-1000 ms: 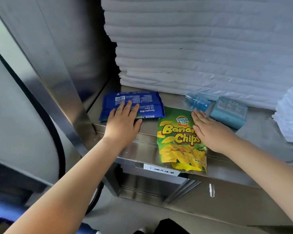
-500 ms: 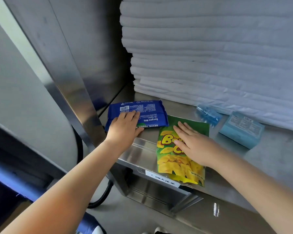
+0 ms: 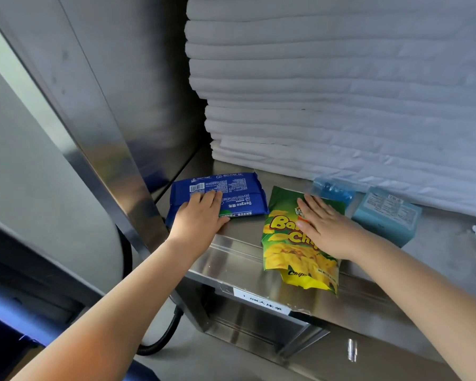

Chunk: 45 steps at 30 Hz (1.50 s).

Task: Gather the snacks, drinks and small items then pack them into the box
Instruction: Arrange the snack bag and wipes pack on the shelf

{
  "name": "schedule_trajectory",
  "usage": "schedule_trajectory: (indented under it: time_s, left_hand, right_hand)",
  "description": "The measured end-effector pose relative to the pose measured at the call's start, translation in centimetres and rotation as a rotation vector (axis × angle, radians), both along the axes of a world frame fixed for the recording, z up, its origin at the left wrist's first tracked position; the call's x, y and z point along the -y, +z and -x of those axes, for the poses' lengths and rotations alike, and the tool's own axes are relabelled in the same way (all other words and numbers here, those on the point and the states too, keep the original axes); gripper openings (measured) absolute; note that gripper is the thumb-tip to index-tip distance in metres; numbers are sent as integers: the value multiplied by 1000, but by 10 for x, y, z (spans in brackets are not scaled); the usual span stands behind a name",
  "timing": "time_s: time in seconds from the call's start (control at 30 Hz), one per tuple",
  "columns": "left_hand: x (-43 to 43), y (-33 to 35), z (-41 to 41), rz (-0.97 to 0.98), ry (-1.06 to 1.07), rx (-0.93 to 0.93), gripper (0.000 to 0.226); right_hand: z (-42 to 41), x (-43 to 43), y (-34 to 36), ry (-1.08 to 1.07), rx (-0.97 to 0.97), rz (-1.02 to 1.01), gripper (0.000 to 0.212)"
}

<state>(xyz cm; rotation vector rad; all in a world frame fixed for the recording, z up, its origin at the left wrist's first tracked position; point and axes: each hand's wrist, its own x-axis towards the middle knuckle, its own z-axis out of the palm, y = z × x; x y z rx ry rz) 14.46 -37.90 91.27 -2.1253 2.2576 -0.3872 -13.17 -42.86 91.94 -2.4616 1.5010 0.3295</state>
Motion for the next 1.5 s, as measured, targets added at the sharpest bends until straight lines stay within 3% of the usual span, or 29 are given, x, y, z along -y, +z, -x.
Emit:
schedule_trajectory:
  time_s: [0.2,0.3,0.43,0.6,0.73,0.9,1.07,1.2,1.37,1.5]
  left_hand:
    - [2,-2,-1,27,-4,-32,60]
    - [1,-3,-3,36,-14,-54,59]
    - [-2,-1,-4,35,-16,-68,53]
    - [-6,17,-7,179,-100,-164,30]
    - [-10,32,-5,335,-210,-178,23]
    - [-5,30,-6,512,-391,-174,35]
    - [-5,23,-11,526,-487,-109,51]
    - [-1,29,-7,537,-577,-108,32]
    - [0,36,2,546,-502,-62,6]
    - [3,43,11,624,-421,-36,12]
  right_hand:
    - [1,3,0,-12,30,43,65]
    - [-6,-2,6,18,183,158,69]
    - [-30,-4,18,225,363,255,69]
    - [-55,8,24,331,408,383,58]
    - [-60,14,31,355,605,551,32]
    - [-55,17,35,310,686,583,25]
    - [-46,18,36,294,724,589,25]
    - [-40,18,37,274,766,598,24]
    - [-37,21,36,234,789,607,23]
    - [-38,23,36,200,798,588,24]
